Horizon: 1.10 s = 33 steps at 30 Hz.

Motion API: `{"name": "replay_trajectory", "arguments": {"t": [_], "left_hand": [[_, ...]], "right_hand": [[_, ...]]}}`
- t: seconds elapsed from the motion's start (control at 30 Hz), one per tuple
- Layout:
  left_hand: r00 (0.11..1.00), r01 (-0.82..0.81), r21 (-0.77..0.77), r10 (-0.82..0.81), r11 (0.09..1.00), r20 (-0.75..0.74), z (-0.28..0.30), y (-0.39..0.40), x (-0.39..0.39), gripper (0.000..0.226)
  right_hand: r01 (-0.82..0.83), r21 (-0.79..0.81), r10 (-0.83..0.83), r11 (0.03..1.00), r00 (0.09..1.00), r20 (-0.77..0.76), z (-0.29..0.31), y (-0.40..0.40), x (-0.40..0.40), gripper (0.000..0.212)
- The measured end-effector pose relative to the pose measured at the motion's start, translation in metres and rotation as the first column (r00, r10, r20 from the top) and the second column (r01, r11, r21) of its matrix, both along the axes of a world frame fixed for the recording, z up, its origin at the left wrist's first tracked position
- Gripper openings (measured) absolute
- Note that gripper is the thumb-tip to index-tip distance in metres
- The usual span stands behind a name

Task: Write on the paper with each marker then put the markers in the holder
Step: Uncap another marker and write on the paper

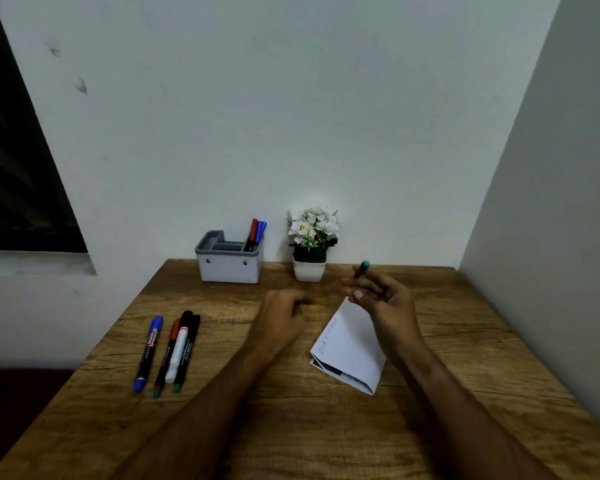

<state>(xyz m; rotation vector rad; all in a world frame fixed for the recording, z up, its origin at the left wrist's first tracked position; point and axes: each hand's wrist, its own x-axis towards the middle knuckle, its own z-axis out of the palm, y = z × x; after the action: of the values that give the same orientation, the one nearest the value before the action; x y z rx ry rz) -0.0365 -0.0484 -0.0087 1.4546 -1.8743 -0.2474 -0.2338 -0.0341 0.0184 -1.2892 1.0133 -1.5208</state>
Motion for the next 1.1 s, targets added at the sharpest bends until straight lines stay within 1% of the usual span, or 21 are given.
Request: {"name": "replay_trajectory", "arguments": {"t": [0.07,0.13,0.2,0.27,0.33,0.4,0.47,0.57,0.7,0.77,0.9,1.0,1.1], "left_hand": [[0.989,0.144,0.056,-0.145,0.988,0.017,-0.001,0.006,-0.005,0.031],[0.967,0.245,0.09,-0.249,0.965,0.045,-0.005,0.01,-0.007,0.034],[0.953,0.282,0.126,-0.292,0.951,0.073,-0.009,0.012,-0.008,0.031],[0.955,0.264,0.172,-0.283,0.949,0.093,-0.016,0.01,-0.006,0.03],[0.949,0.252,0.203,-0.283,0.946,0.137,-0.02,0.01,-0.005,0.038],[0.932,0.257,0.205,-0.298,0.944,0.207,-0.021,0.01,-0.007,0.037],[0.915,0.261,0.196,-0.307,0.945,0.263,-0.023,0.008,-0.007,0.045],[0.9,0.236,0.216,-0.297,0.948,0.321,-0.03,0.004,-0.006,0.053],[0.892,0.215,0.241,-0.291,0.946,0.345,-0.034,0.001,-0.005,0.054],[0.895,0.215,0.237,-0.288,0.947,0.34,-0.035,0.0,-0.005,0.054],[0.893,0.25,0.212,-0.309,0.945,0.326,-0.033,0.003,-0.005,0.051],[0.897,0.237,0.223,-0.301,0.946,0.324,-0.034,0.002,-0.005,0.055],[0.902,0.208,0.267,-0.29,0.941,0.321,-0.035,0.002,-0.004,0.06]], "right_hand": [[0.039,0.001,-0.039,0.999,0.998,0.053,-0.002,-0.002,-0.003,0.037],[0.061,-0.002,-0.06,0.998,0.994,0.09,-0.004,-0.001,-0.006,0.028],[0.062,-0.004,-0.061,0.998,0.995,0.073,-0.007,-0.001,-0.01,0.022],[0.059,0.017,-0.059,0.998,0.997,0.043,-0.01,-0.001,-0.013,0.015],[0.052,0.022,-0.052,0.998,0.999,0.006,-0.013,-0.001,-0.015,0.012],[0.04,0.012,-0.04,0.999,0.999,-0.034,-0.015,-0.002,-0.016,0.012],[0.013,-0.004,-0.013,1.0,0.997,-0.077,-0.015,-0.003,-0.017,0.012],[-0.05,0.0,0.049,0.999,0.984,-0.173,-0.013,-0.005,-0.018,0.004],[-0.098,0.098,0.124,0.99,0.942,-0.313,-0.014,-0.008,-0.015,0.017],[-0.108,0.116,0.146,0.987,0.908,-0.394,-0.015,-0.012,-0.014,0.019],[-0.101,0.065,0.12,0.993,0.847,-0.517,-0.019,-0.022,-0.013,0.021],[-0.083,0.023,0.082,0.996,0.832,-0.548,-0.023,-0.023,-0.013,0.015],[-0.067,0.001,0.056,0.998,0.82,-0.57,-0.031,-0.026,-0.012,0.007]]}}
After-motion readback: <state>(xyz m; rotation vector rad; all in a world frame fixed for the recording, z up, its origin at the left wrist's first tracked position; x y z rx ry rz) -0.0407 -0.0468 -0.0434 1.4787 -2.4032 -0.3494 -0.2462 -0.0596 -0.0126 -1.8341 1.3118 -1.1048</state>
